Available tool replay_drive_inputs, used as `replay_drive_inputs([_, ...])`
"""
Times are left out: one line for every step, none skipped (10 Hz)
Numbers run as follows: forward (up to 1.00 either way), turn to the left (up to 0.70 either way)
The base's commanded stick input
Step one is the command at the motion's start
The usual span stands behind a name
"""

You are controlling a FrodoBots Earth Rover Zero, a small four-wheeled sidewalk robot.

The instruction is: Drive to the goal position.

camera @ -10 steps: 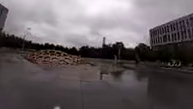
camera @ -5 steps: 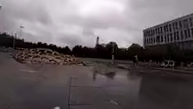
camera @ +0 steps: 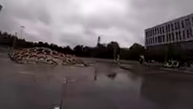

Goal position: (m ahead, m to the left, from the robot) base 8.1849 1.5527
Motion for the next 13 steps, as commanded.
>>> replay_drive_inputs([1.00,0.00])
replay_drive_inputs([1.00,0.00])
replay_drive_inputs([1.00,0.00])
replay_drive_inputs([1.00,0.00])
replay_drive_inputs([1.00,0.00])
replay_drive_inputs([1.00,0.00])
replay_drive_inputs([1.00,0.00])
replay_drive_inputs([1.00,0.00])
replay_drive_inputs([1.00,-0.01])
replay_drive_inputs([1.00,-0.15])
replay_drive_inputs([1.00,-0.39])
replay_drive_inputs([1.00,-0.39])
replay_drive_inputs([1.00,-0.38])
